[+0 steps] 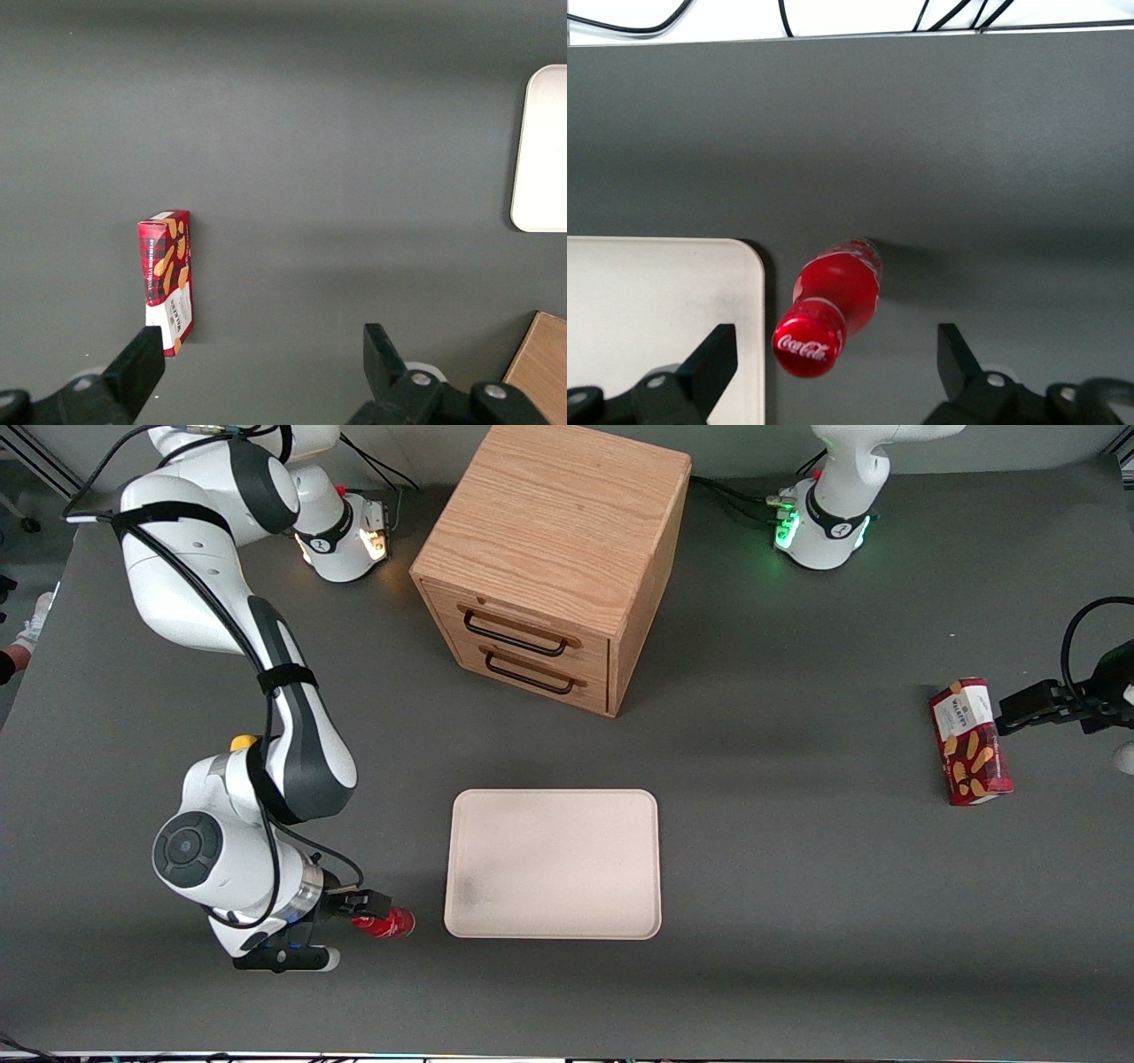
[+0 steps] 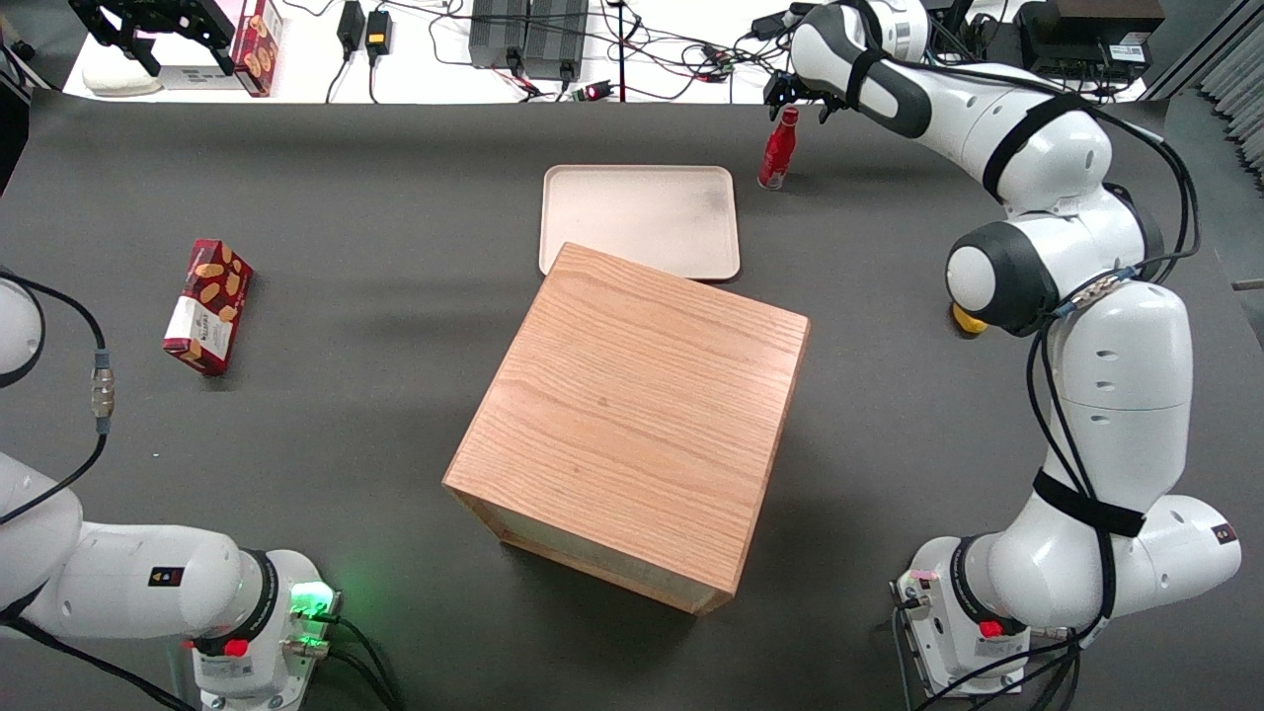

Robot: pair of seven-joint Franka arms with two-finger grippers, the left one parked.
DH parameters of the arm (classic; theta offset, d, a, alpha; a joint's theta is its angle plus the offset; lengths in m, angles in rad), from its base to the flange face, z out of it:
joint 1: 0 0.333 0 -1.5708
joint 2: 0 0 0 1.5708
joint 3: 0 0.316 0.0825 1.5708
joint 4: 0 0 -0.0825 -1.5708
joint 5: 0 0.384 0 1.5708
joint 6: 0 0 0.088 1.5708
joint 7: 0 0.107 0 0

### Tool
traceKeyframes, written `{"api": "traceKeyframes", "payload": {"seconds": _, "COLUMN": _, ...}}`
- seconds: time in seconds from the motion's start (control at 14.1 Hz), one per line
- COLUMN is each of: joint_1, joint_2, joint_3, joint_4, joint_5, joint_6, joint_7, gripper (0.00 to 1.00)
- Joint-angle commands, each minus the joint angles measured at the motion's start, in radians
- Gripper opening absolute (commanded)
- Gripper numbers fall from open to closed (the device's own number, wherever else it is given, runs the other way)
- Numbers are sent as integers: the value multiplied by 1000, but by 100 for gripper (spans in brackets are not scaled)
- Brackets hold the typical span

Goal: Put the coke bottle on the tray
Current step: 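Lower the right gripper over the bottle cap and close on it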

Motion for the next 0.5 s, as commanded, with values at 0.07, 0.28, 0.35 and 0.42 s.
{"api": "traceKeyframes", "payload": {"seconds": 0.07, "joint_1": 12, "joint_2": 7, "joint_3": -2, "joint_4": -1, "joint_5": -18, "joint_6": 20, "joint_7": -16, "gripper": 100}}
{"api": "traceKeyframes", "payload": {"seconds": 0.28, "joint_1": 15, "joint_2": 7, "joint_3": -2, "joint_4": -1, "joint_5": -37, "joint_6": 20, "joint_7": -16, "gripper": 100}}
{"api": "traceKeyframes", "payload": {"seconds": 0.35, "joint_1": 15, "joint_2": 7, "joint_3": -2, "joint_4": -1, "joint_5": -38, "joint_6": 20, "joint_7": -16, "gripper": 100}}
{"api": "traceKeyframes", "payload": {"seconds": 0.42, "joint_1": 15, "joint_2": 7, "joint_3": -2, "joint_4": -1, "joint_5": -38, "joint_6": 20, "joint_7": -18, "gripper": 100}}
